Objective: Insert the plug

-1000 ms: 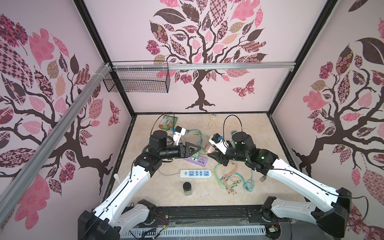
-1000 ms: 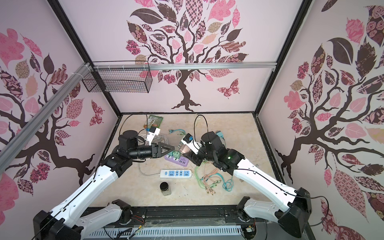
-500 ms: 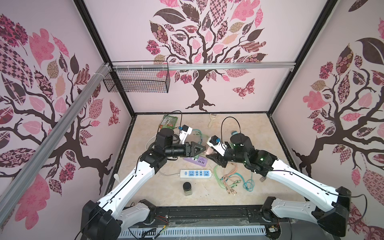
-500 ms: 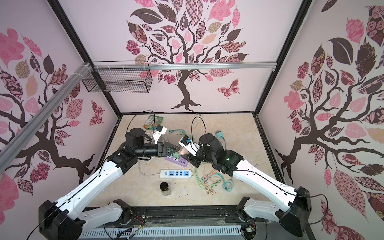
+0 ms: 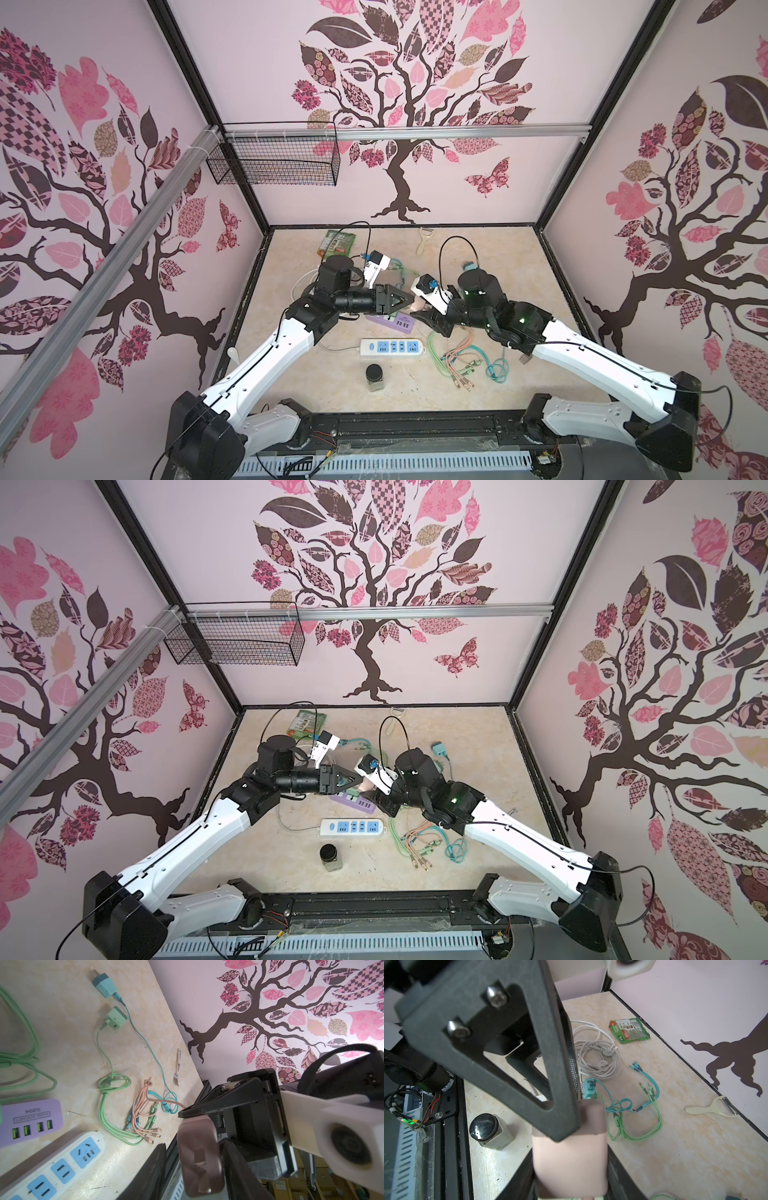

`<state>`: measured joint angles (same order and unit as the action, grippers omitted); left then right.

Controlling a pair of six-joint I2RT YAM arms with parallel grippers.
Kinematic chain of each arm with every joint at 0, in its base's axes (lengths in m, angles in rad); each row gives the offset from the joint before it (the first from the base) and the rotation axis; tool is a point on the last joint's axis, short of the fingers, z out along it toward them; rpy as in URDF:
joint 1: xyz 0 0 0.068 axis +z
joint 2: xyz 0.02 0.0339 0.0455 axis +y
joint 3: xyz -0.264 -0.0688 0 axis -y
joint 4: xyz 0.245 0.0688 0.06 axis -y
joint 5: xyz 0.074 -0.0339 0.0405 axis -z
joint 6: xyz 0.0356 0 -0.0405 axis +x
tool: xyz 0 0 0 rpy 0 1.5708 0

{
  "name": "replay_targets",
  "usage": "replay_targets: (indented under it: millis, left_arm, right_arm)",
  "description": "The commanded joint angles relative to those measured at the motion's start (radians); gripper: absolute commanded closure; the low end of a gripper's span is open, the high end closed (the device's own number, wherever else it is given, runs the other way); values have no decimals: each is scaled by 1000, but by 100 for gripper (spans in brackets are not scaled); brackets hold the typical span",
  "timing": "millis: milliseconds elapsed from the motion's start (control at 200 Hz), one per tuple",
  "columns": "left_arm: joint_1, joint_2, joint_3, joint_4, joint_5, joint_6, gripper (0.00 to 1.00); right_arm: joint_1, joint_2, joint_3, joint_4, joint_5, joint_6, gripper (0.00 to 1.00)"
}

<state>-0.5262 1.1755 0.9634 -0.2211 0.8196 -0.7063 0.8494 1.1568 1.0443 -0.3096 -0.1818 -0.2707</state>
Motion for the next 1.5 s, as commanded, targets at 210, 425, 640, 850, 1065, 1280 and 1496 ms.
replay_targets:
  millis: [210,425,640,850,1065,1280,1496]
  left_arm:
    - [-10,26,54,24,46,6,73]
    - [-9,20,60,29,24,16,90]
    - [-10,10,52,32,-39,66,98]
    - [-9,13,10,189,-55,22,100]
    - [-9,-14,-63,455,-25,-48,100]
    - [-11,-85,-134,631,-30,-83,100]
    - [-10,-134,-181,697,-43,-99,100]
  right_arm:
    - [7,21,49,27,51,-12,72]
    - [8,-19,21,44,96,57,47]
    - [7,-178,-37,72,68,232,32]
    - [-1,-299,-144,206,-93,513,34]
    - [-19,-350,-328,576,-266,793,39]
    - [-45,-330,-444,869,-282,972,39]
    - [-94,-278,-517,1126,-267,1094,35]
